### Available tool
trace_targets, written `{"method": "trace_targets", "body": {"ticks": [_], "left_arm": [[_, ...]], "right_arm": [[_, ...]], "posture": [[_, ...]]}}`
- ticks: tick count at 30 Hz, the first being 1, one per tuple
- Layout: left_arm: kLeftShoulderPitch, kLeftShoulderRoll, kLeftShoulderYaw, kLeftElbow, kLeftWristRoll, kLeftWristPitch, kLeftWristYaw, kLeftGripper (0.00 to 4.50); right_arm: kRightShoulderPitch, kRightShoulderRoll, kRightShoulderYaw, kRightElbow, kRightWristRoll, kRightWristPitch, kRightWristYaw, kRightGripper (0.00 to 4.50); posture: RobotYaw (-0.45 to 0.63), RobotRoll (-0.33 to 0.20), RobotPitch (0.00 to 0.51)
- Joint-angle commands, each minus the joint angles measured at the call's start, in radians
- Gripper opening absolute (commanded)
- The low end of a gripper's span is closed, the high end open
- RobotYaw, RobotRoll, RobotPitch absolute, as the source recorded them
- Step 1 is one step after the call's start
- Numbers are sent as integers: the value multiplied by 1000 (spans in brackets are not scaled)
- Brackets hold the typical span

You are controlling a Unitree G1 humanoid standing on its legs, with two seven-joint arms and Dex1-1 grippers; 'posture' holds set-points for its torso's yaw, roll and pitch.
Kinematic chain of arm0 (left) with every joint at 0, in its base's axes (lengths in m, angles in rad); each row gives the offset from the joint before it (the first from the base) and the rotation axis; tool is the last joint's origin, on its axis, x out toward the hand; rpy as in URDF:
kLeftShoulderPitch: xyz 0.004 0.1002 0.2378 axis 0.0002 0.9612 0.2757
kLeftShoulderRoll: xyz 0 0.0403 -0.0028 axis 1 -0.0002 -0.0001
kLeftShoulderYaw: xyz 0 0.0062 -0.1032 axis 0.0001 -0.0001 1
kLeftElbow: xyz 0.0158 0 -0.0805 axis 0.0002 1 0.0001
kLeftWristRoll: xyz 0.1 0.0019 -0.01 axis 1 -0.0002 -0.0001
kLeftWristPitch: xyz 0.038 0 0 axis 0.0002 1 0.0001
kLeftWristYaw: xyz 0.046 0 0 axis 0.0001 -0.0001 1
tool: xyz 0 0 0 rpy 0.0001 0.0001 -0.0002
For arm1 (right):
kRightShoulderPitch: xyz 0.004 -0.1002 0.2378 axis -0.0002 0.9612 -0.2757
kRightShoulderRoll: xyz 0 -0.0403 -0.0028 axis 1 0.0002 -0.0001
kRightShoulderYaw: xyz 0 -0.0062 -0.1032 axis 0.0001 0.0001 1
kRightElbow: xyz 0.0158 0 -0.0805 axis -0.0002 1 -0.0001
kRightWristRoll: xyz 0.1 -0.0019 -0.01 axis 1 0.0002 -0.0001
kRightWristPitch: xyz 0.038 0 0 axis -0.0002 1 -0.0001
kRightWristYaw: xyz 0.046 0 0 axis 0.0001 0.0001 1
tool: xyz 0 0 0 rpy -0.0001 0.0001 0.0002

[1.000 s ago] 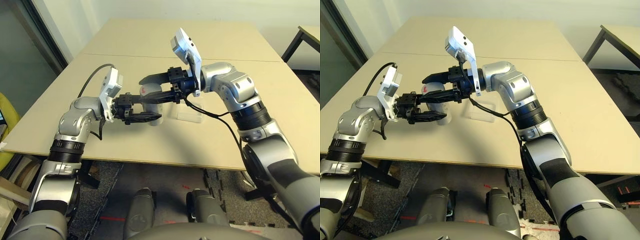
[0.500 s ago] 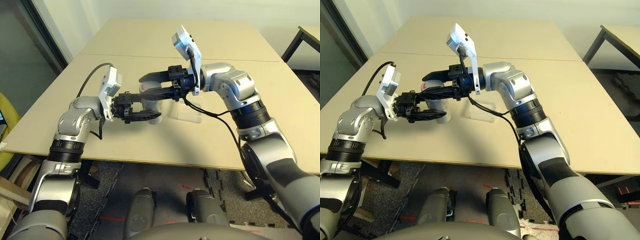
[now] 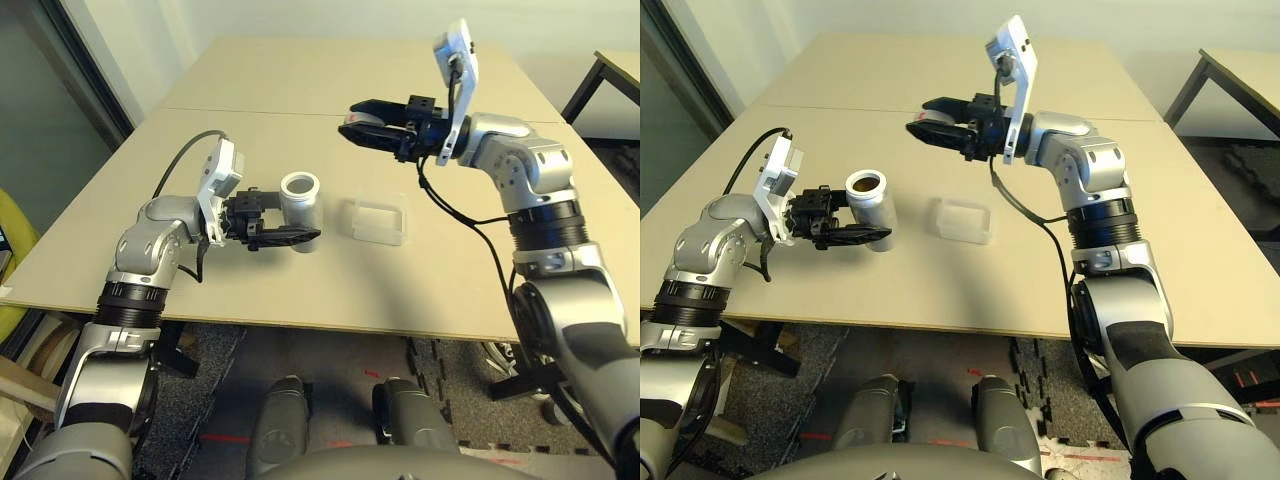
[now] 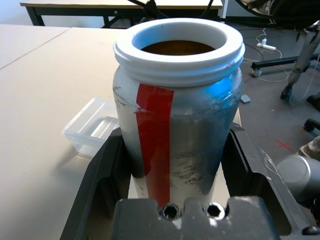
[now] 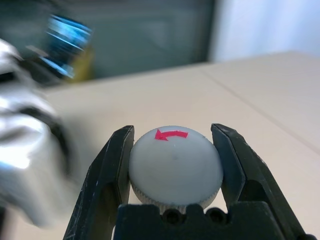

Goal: Pour the medicine from the bottle into the box.

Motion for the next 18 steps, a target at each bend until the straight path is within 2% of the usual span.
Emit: {"method": "trace_targets", "body": {"ticks": [1,4,8,18], "left_arm": [[-5,1,7,22,15,-18,6,2818],[-10,1,13,37,21,-33,14,2818],[-17,-1,18,57,27,-50,17,2818],[-42,-2,16,95,40,-74,21,2818]], "right_arm": [[74,-44,-3,120,-87,-108,-55,2601],[147,-88,0,236,-151,-210,-86,2601],[191,-96,-18,377,-189,-305,-134,2601],[149,-87,-50,652,-222,-417,-212,2601]], "posture": [[-52,0,32],[-55,0,33],[-59,0,37],[-57,0,36]]}}
